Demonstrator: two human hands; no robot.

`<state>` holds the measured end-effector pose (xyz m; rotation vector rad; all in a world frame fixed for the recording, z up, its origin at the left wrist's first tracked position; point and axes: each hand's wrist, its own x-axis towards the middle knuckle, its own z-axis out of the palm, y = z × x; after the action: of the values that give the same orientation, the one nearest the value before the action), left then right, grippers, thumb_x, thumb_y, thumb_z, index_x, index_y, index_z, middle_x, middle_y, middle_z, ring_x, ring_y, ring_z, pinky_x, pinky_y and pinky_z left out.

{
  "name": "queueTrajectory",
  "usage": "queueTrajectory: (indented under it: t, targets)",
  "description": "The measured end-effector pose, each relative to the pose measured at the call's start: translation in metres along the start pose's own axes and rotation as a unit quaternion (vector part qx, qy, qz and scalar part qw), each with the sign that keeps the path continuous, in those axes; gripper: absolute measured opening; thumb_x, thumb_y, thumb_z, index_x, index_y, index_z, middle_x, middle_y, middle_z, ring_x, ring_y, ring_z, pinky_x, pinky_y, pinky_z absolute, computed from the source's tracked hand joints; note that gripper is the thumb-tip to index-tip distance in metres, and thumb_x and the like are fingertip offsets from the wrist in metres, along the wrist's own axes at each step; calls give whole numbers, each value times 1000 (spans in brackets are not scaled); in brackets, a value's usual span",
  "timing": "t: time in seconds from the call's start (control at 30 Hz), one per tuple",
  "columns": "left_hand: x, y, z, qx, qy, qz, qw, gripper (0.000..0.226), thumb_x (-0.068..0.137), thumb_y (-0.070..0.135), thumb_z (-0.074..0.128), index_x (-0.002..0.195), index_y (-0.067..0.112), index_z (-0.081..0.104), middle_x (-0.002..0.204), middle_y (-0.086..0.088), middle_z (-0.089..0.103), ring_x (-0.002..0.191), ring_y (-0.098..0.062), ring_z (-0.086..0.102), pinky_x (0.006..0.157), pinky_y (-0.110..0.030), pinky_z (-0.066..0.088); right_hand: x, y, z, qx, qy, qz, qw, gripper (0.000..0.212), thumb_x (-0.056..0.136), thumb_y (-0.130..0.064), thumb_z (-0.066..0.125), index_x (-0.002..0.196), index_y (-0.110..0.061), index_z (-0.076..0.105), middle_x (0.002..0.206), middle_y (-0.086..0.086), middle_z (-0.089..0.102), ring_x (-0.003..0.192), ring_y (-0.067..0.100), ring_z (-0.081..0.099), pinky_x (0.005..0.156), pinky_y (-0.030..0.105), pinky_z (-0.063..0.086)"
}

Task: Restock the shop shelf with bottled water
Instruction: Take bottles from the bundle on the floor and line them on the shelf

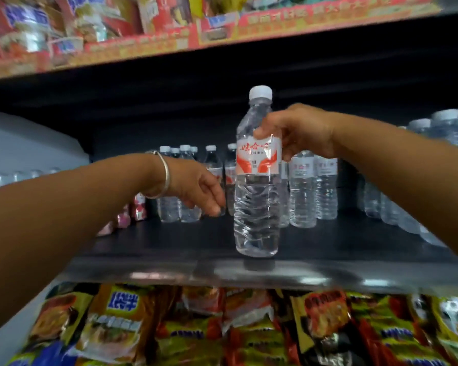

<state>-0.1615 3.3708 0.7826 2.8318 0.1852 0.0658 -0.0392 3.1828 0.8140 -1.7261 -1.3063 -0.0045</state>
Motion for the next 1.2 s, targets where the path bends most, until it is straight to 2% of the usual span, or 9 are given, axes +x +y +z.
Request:
queueTrajectory:
  t: [0.13, 0.23, 0.33, 0.4, 0.5, 0.67, 0.83, 0.93, 1.2]
  targets:
    - [26, -53, -13, 2, 21, -12, 1000, 22, 76, 24, 74, 96, 19, 67, 88, 6, 71, 84, -5, 65, 93, -33, 51, 62, 5, 26, -12, -3, 16, 1000, 16, 78, -26, 67, 83, -11, 69, 79, 7, 72, 73, 20, 65, 61, 27, 51]
    - [53, -89, -8, 8, 38, -16, 999, 23, 77, 32, 72, 92, 15, 68, 80, 6, 68, 59, 7, 59, 66, -19, 48, 103, 22, 50, -27, -17, 39, 999, 21, 77, -24, 70, 91, -8, 69, 90, 10, 74, 84, 25, 69, 69, 33, 55]
    - [82, -121, 2, 35, 43, -15, 998, 20, 81, 31, 69, 85, 11, 66, 76, 2, 65, 58, -1, 55, 57, -12, 44, 139, 44, 73, -47, -17, 62, 997, 33, 76, -23, 73, 101, -2, 66, 97, 14, 72, 94, 34, 68, 84, 45, 56]
    - [100, -137, 6, 65, 26, 0, 998, 11, 83, 24, 68, 78, 16, 64, 71, 2, 62, 68, -8, 56, 66, -15, 47, 160, 58, 84, -59, -15, 77, 995, 36, 76, -23, 73, 103, -2, 65, 100, 16, 71, 95, 36, 67, 83, 45, 55]
    - [123, -151, 7, 102, 10, 16, 995, 11, 85, 22, 66, 87, 11, 68, 72, 2, 62, 77, -12, 58, 81, -28, 48, 184, 73, 94, -62, -7, 89, 994, 33, 77, -23, 73, 102, -3, 64, 101, 17, 70, 85, 33, 66, 70, 39, 55]
    - [141, -160, 9, 99, 10, 45, 994, 19, 87, 22, 63, 94, 5, 68, 81, -6, 64, 77, -13, 56, 82, -29, 48, 209, 87, 100, -58, 9, 109, 992, 37, 78, -21, 73, 107, -2, 62, 101, 14, 70, 98, 39, 66, 86, 47, 55]
    - [152, -164, 11, 113, 31, 38, 992, 27, 86, 22, 65, 107, 5, 66, 107, -8, 68, 73, -6, 53, 73, -22, 45, 224, 92, 100, -75, 23, 129, 988, 34, 80, -16, 72, 108, -2, 58, 96, 14, 70, 89, 34, 68, 74, 39, 58]
    - [158, -167, 12, 126, 39, 27, 991, 31, 85, 24, 65, 111, 7, 63, 113, -6, 65, 86, -10, 53, 81, -24, 44, 232, 95, 106, -88, 39, 133, 986, 41, 78, -17, 74, 113, -2, 59, 95, 16, 71, 83, 32, 70, 69, 38, 58]
    - [166, -173, 15, 139, 42, -7, 989, 38, 84, 29, 67, 117, 15, 57, 121, -4, 59, 109, -23, 57, 98, -36, 46, 243, 101, 119, -111, 84, 142, 980, 66, 82, -16, 71, 140, -9, 40, 112, 19, 66, 81, 33, 71, 77, 45, 58]
